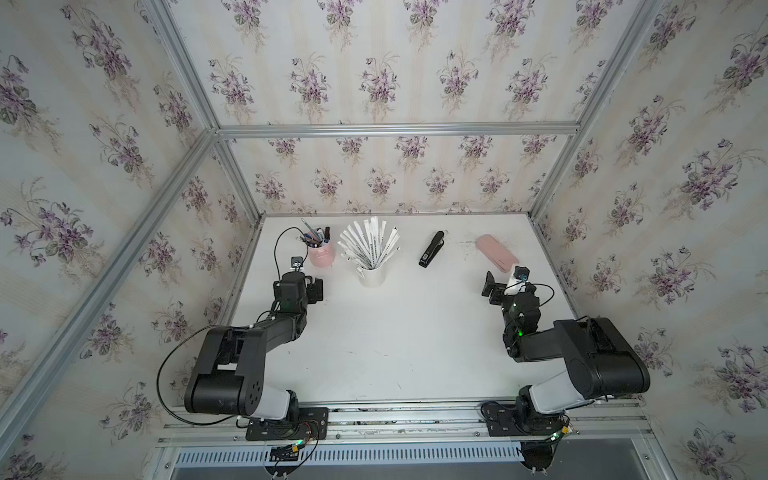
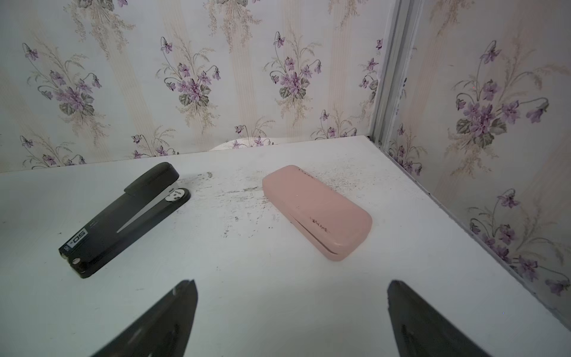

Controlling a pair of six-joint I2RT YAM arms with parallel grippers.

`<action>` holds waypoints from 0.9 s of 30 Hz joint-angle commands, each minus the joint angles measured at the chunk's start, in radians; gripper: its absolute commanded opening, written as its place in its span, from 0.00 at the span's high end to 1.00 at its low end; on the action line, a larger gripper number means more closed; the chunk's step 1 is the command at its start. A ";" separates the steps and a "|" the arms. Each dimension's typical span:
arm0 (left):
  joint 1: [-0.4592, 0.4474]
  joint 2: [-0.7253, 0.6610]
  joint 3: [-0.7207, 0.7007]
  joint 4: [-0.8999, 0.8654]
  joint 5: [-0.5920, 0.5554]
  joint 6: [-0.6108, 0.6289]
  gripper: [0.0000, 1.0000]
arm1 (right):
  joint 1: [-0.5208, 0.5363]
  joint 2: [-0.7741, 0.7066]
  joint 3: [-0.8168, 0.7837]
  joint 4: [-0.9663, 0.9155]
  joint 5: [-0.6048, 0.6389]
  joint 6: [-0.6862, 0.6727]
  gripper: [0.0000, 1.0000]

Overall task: Take the straws out of the storage container
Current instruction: Pick up the straw from the container.

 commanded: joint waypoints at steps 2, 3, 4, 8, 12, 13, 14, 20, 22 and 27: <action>0.001 0.003 0.007 0.035 -0.004 0.008 0.00 | -0.001 0.001 0.002 0.025 -0.002 -0.010 0.00; 0.001 0.003 0.007 0.035 -0.004 0.007 0.00 | -0.001 0.002 0.002 0.025 -0.002 -0.009 0.00; 0.001 0.003 0.007 0.036 -0.004 0.008 0.00 | -0.001 0.002 0.002 0.026 -0.002 -0.010 0.00; 0.001 0.004 0.005 0.037 -0.004 0.009 0.00 | -0.001 0.002 0.002 0.025 -0.002 -0.010 0.00; 0.001 0.001 0.005 0.037 -0.004 0.009 0.00 | -0.001 0.002 0.002 0.025 -0.002 -0.010 0.00; 0.001 0.001 0.005 0.038 -0.004 0.008 0.00 | -0.001 0.002 0.002 0.025 -0.002 -0.010 0.00; 0.001 0.000 0.005 0.038 -0.004 0.008 0.00 | -0.001 0.001 0.002 0.025 -0.003 -0.010 0.00; 0.001 0.001 0.004 0.037 -0.004 0.008 0.00 | -0.001 0.003 0.002 0.025 -0.003 -0.010 0.00; 0.001 0.003 0.006 0.038 -0.004 0.008 0.00 | -0.002 0.004 0.007 0.021 -0.006 -0.008 0.00; 0.001 0.001 0.005 0.037 -0.004 0.009 0.00 | -0.004 0.000 0.001 0.026 -0.007 -0.008 0.07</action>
